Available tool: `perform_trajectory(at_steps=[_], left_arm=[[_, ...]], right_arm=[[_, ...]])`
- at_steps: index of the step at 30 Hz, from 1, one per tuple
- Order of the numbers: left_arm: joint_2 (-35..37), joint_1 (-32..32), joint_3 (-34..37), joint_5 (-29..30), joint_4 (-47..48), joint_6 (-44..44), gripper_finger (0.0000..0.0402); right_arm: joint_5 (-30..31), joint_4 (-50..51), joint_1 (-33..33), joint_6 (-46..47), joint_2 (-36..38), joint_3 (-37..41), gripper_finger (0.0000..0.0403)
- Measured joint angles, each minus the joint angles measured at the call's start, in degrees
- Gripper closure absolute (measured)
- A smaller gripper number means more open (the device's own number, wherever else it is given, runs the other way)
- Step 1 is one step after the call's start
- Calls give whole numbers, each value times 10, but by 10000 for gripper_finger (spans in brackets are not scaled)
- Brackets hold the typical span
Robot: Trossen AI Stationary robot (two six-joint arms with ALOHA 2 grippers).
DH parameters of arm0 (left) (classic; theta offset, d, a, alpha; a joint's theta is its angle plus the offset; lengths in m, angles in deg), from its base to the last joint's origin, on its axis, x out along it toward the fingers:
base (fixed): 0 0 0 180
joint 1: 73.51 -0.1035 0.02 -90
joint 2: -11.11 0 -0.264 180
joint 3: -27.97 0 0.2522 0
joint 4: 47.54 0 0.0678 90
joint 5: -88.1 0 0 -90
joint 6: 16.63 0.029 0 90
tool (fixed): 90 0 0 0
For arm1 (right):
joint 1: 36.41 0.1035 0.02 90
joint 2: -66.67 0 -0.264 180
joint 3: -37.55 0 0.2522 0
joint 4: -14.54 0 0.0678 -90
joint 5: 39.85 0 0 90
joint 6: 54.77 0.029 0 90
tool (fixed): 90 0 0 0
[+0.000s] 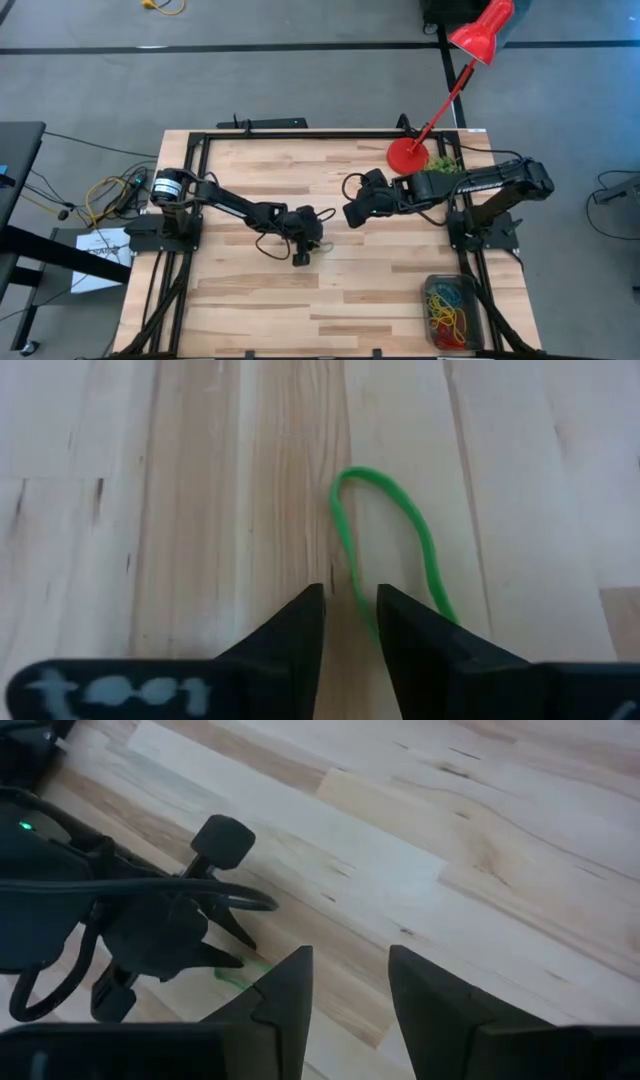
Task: Pick and place items into bin
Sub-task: Put the green rubber band into the black bin
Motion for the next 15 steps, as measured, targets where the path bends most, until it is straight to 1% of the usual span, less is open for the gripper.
perform_trajectory(at_steps=[3, 6, 7, 10, 13, 15], left_arm=[[0, 0, 0, 3, 8, 18, 325], [0, 0, 0, 4, 20, 40, 378], [0, -1, 0, 3, 20, 40, 389], [2, -3, -3, 3, 20, 21, 396], [21, -10, -15, 5, 55, 10, 400], [39, -16, -31, 11, 74, 19, 401]], right_arm=[[0, 0, 0, 0, 0, 0, 277], [0, 0, 0, 0, 0, 0, 277], [0, 0, 0, 0, 0, 0, 277], [0, 0, 0, 0, 0, 0, 277], [0, -1, 4, -13, 0, 0, 277], [-1, -2, 9, -24, 0, 0, 277]])
